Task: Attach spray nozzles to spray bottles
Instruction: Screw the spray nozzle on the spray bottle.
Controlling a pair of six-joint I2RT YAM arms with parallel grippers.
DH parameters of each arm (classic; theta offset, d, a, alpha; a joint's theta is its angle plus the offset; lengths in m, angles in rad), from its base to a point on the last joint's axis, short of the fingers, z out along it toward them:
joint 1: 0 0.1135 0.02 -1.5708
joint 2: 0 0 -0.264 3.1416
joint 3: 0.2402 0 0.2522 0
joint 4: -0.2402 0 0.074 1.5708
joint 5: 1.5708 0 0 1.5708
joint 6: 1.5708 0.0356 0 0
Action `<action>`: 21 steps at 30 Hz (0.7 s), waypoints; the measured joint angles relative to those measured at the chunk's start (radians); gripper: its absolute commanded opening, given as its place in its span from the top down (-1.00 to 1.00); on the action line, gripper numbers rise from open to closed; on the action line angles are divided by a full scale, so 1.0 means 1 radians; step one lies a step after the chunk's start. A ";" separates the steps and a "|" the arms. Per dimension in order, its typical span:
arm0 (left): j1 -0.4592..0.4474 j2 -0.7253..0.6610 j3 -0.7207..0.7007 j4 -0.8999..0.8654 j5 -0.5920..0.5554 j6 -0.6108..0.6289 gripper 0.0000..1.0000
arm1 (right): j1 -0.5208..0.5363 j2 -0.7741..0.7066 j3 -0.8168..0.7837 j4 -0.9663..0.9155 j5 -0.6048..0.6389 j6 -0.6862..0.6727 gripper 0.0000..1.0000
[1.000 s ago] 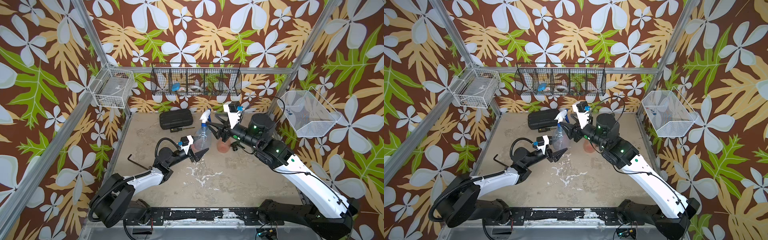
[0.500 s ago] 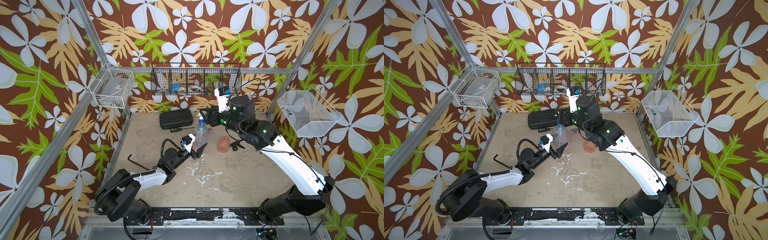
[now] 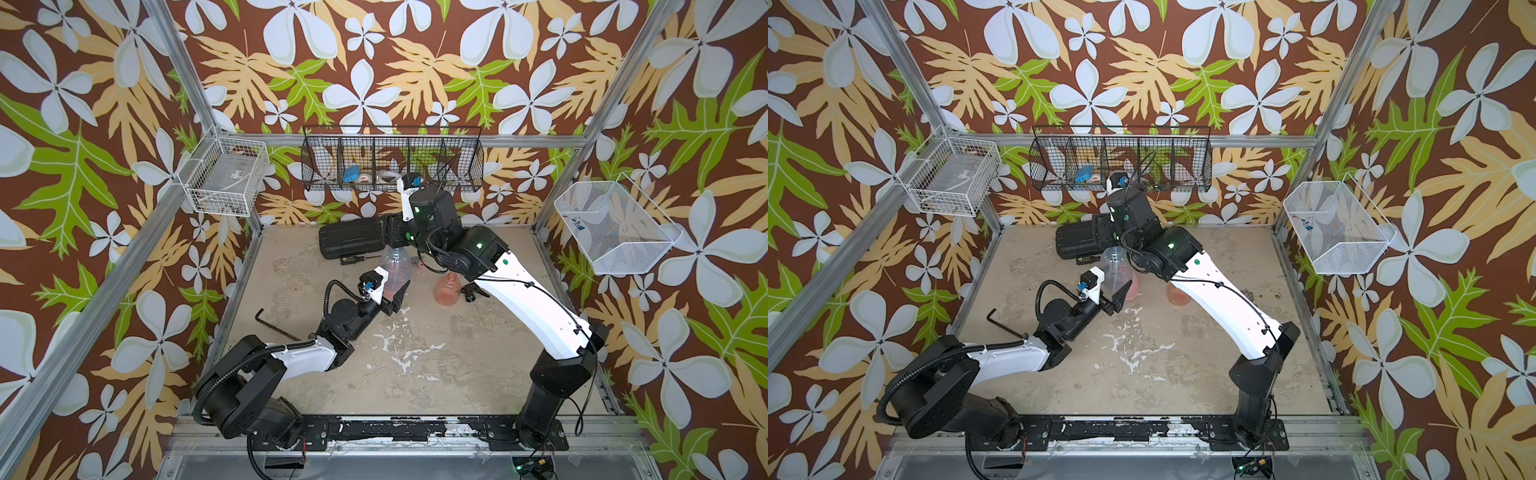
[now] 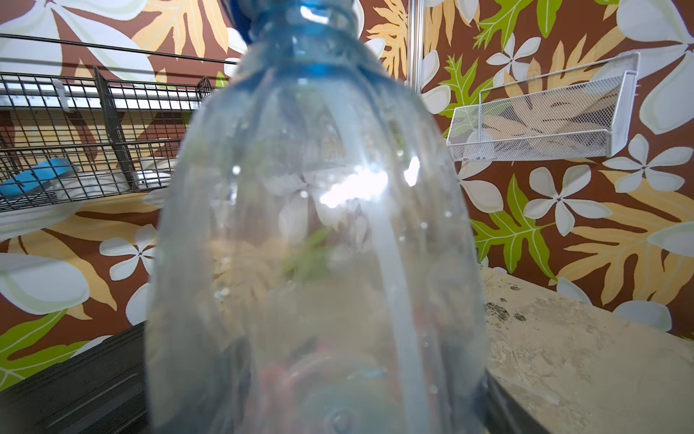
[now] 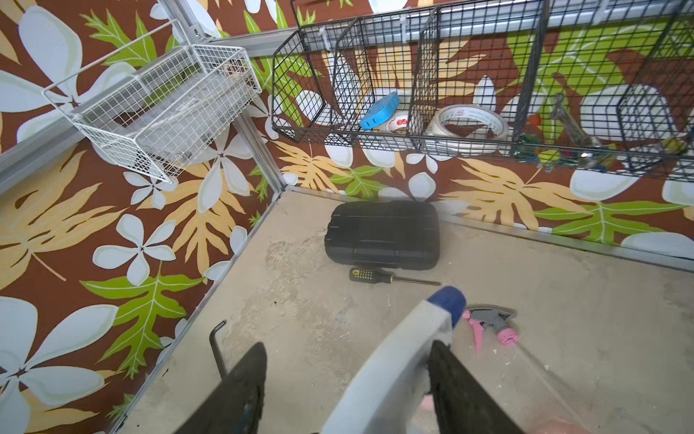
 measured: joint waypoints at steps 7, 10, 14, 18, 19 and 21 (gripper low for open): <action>0.000 -0.023 -0.012 -0.008 -0.011 0.011 -0.24 | 0.000 0.043 0.026 -0.019 0.021 -0.021 -0.02; 0.000 -0.039 -0.017 -0.008 -0.014 0.030 -0.24 | 0.000 0.036 0.021 -0.018 0.026 -0.033 0.21; 0.000 -0.052 -0.019 -0.015 -0.014 0.036 -0.25 | -0.001 0.023 -0.002 -0.017 0.032 -0.045 0.44; 0.000 -0.061 -0.019 -0.035 -0.014 0.044 -0.26 | -0.002 0.007 -0.019 -0.010 0.032 -0.053 0.80; 0.000 -0.064 -0.019 -0.037 -0.012 0.044 -0.26 | -0.002 0.000 -0.028 -0.004 0.030 -0.056 0.90; 0.000 -0.073 -0.019 -0.045 0.001 0.043 -0.26 | -0.002 -0.020 -0.055 0.014 0.026 -0.071 1.00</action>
